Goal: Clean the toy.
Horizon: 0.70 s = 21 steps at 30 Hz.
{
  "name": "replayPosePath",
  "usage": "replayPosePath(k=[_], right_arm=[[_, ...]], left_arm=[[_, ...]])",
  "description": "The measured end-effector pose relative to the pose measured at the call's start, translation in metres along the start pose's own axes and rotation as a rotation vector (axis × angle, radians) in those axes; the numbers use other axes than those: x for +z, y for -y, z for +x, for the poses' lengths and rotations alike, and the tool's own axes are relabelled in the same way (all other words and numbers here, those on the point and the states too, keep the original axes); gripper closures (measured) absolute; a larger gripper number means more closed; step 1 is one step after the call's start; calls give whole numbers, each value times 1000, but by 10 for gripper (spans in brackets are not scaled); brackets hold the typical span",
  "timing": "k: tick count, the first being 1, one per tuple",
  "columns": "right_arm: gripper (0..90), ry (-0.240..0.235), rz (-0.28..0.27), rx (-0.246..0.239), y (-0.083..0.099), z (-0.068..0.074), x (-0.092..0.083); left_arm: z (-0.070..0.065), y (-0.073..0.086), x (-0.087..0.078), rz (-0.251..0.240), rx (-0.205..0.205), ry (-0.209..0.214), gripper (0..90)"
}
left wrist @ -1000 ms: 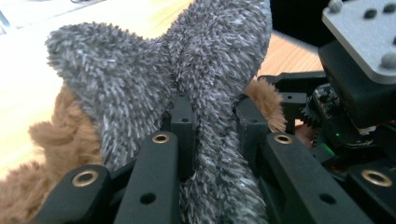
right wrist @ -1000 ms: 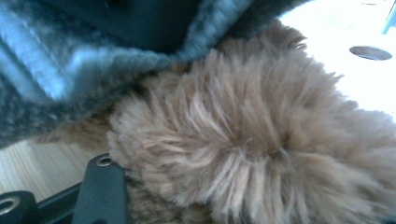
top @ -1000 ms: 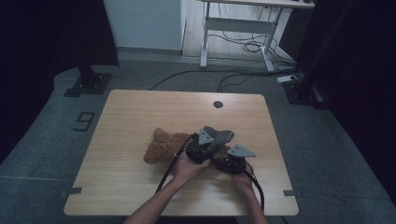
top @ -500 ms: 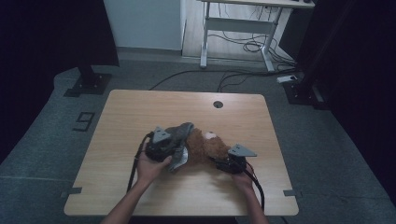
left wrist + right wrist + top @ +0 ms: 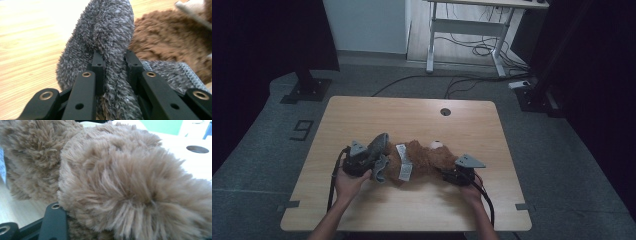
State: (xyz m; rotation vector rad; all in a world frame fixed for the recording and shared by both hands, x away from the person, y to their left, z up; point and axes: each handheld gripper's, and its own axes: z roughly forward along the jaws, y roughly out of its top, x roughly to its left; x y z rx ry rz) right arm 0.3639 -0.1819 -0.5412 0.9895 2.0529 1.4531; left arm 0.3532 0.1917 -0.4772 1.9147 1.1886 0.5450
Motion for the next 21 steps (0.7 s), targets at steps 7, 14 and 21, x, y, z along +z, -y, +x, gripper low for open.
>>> replayPosePath(k=[7,14,21], right_arm=[[400,21,-10,-1,-1,-1,7],[398,35,-14,-7,-1,0,8],[385,39,-11,-13,-1,1,7]], left_arm=[[9,-9,-7,-16,-25,-4,734],[-30,-52,0,-43,74,46,726],[-54,-66,38,40,64,139,727]])
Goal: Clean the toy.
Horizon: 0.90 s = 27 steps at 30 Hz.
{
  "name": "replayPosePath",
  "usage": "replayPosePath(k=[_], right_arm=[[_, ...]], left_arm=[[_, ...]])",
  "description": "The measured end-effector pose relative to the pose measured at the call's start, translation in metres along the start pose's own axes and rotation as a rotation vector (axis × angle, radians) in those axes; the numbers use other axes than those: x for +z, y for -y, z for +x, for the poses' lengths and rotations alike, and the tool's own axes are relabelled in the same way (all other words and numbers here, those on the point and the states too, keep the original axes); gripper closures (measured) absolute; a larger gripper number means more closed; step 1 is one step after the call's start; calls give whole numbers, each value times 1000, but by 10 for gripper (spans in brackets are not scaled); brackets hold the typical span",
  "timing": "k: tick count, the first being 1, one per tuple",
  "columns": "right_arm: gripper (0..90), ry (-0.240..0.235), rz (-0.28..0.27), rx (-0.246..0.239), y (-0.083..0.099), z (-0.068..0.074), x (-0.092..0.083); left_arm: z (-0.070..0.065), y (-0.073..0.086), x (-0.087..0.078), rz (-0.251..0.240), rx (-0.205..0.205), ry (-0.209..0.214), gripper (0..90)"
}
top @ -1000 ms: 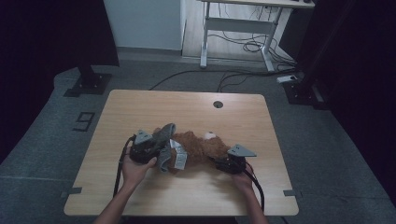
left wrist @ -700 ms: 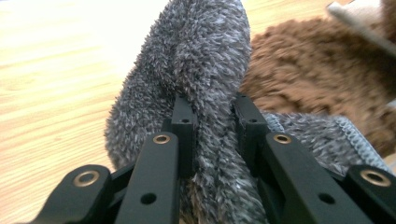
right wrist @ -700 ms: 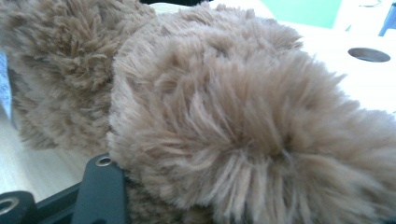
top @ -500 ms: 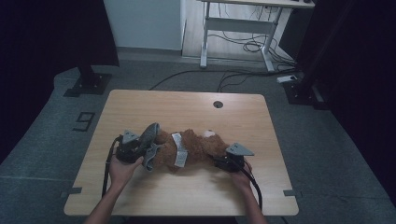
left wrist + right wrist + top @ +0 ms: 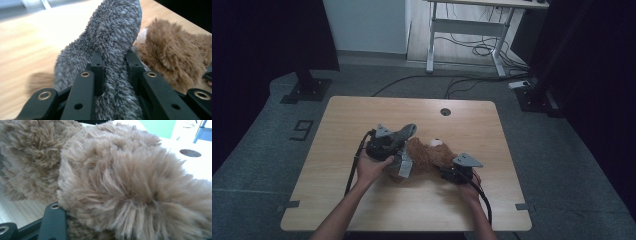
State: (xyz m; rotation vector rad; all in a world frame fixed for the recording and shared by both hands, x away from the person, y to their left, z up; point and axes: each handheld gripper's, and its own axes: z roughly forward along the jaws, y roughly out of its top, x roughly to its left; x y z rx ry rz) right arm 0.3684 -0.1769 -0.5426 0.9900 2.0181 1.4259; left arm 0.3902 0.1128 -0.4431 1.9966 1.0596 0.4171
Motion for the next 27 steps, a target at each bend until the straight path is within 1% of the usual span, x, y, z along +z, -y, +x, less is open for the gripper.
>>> replayPosePath(k=[2,4,8,11,14,17,18,20,22,23,24,25,27], right_arm=[[376,-2,4,-3,0,0,-1],[355,-6,9,-3,0,0,-2],[266,-13,19,-6,-1,2,-4],[195,-11,43,-16,-2,6,-9],[148,-17,75,-27,-6,10,-15],[112,-65,86,-10,-10,8,-23],[108,-86,87,4,-12,7,-26],[98,-110,85,33,-15,5,-31],[93,-122,80,63,-19,3,-35],[93,-125,66,79,-21,2,-36],[91,-119,64,94,-22,2,-38],[77,-109,81,99,-23,1,-36],[47,-105,132,103,-22,1,-31]], left_arm=[[-3,4,1,-6,10,-2,728],[-4,9,0,-2,10,-3,730],[-10,21,-4,-15,33,-16,732],[-15,30,-6,-31,54,-25,733],[-18,39,-7,-49,56,-29,735],[-20,48,-10,-68,49,-25,736],[-20,51,-10,-75,44,-20,737],[-20,55,-13,-85,30,-5,737],[-21,60,-15,-93,28,7,738],[-22,63,-16,-95,30,10,739],[-23,66,-18,-99,33,9,740],[-24,68,-19,-101,36,11,740],[-26,74,-21,-104,34,19,741]])
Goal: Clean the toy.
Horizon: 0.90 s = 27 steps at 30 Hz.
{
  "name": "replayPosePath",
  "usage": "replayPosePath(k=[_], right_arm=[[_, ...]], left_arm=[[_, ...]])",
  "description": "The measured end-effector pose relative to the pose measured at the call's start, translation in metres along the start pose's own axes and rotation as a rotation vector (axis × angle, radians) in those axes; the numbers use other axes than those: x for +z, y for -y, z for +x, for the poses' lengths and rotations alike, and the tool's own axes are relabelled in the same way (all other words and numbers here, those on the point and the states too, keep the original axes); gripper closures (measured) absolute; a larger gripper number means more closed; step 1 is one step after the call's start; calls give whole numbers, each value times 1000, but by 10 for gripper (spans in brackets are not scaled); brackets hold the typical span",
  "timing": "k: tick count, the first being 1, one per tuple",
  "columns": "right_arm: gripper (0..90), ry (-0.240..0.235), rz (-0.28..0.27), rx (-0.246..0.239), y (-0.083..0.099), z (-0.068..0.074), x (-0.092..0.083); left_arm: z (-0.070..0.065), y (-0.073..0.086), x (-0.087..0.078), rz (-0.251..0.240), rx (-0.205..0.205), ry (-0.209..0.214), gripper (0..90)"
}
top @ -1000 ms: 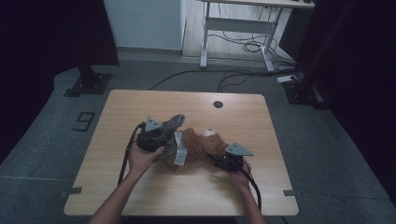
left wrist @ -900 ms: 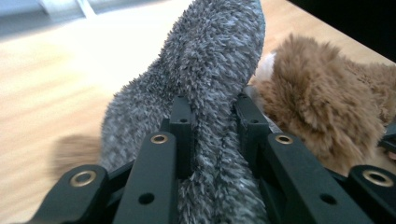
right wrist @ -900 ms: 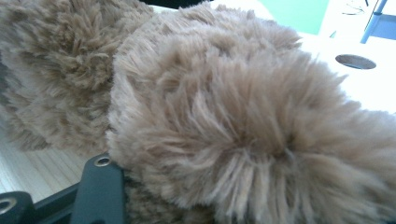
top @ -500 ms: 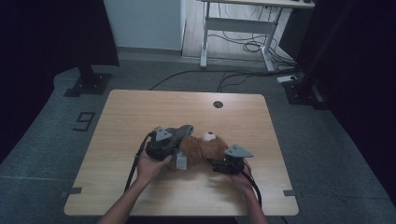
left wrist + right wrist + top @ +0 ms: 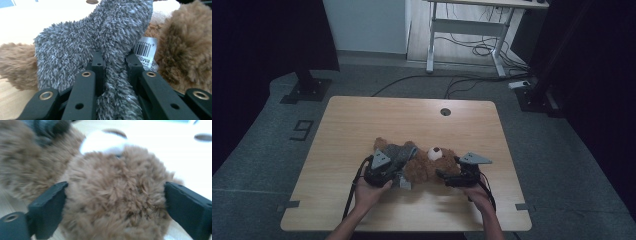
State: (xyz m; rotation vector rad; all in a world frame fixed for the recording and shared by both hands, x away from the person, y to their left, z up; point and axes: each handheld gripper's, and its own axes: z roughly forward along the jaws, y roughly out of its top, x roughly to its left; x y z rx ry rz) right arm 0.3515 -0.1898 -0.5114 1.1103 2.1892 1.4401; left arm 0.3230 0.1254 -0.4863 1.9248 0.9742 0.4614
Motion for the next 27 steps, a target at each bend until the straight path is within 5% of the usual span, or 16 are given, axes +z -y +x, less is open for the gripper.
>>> replayPosePath(k=[3,7,11,17,20,27], right_arm=[[20,-17,78,48,6,-4,11],[141,-23,107,63,11,-7,15],[304,22,94,37,13,-6,17],[391,91,36,28,14,-10,25],[402,98,21,13,14,-9,24],[400,98,11,-24,16,-6,21]], left_arm=[[-2,7,-4,-5,-12,19,742],[-4,13,-4,-15,-17,27,744],[-4,8,4,-10,-28,10,746],[1,-4,13,5,-46,8,745],[5,-19,6,6,-69,39,742],[-19,-69,3,-48,8,69,741]])
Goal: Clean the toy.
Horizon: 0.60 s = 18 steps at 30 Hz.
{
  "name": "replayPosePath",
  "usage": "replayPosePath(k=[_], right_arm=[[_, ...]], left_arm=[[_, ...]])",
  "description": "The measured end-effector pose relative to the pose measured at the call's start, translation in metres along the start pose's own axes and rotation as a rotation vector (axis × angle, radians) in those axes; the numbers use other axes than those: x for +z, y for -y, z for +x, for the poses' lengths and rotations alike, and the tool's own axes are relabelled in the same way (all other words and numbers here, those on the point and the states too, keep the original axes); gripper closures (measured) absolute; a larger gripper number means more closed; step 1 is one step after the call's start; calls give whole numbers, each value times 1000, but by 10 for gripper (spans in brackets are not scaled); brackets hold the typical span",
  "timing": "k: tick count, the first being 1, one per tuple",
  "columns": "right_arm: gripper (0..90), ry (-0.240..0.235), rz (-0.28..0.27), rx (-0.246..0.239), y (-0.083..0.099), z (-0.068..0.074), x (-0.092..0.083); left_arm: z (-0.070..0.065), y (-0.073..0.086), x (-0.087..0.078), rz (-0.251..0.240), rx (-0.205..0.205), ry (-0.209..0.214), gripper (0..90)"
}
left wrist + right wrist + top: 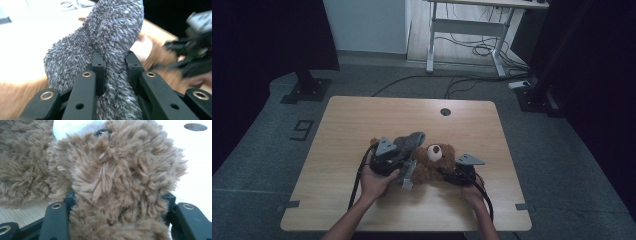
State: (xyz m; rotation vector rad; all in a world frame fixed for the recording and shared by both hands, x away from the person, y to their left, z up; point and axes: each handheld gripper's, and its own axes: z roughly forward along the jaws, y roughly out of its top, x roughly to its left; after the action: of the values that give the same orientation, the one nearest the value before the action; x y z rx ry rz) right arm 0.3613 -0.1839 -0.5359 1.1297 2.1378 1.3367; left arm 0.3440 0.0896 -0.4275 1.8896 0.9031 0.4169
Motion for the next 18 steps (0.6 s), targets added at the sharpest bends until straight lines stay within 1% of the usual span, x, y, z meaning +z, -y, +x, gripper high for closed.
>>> replayPosePath(k=[2,4,5,7,8,9,11,13,16,18], right_arm=[[396,-2,-2,1,0,0,0],[393,-7,-1,1,1,-1,-1],[392,-8,-3,5,1,-1,-1],[391,-8,-5,7,1,-1,-1],[391,-9,-6,7,1,-1,-1],[391,-9,-5,7,2,-1,-2],[391,-11,4,15,3,-2,-2],[391,-19,-2,21,4,-4,-3],[391,-20,-5,23,4,-4,-2],[391,-26,-7,28,4,-5,-2]], left_arm=[[-12,-11,12,6,26,23,740],[-26,-15,27,26,43,49,740],[-33,-15,36,41,50,61,740],[-45,-9,54,82,62,78,739],[-50,-4,62,107,69,79,738],[-52,2,69,118,82,72,737],[-53,11,72,101,87,62,738],[-51,15,69,93,85,53,740],[-41,23,62,103,86,23,740],[-30,29,56,103,50,17,741]])
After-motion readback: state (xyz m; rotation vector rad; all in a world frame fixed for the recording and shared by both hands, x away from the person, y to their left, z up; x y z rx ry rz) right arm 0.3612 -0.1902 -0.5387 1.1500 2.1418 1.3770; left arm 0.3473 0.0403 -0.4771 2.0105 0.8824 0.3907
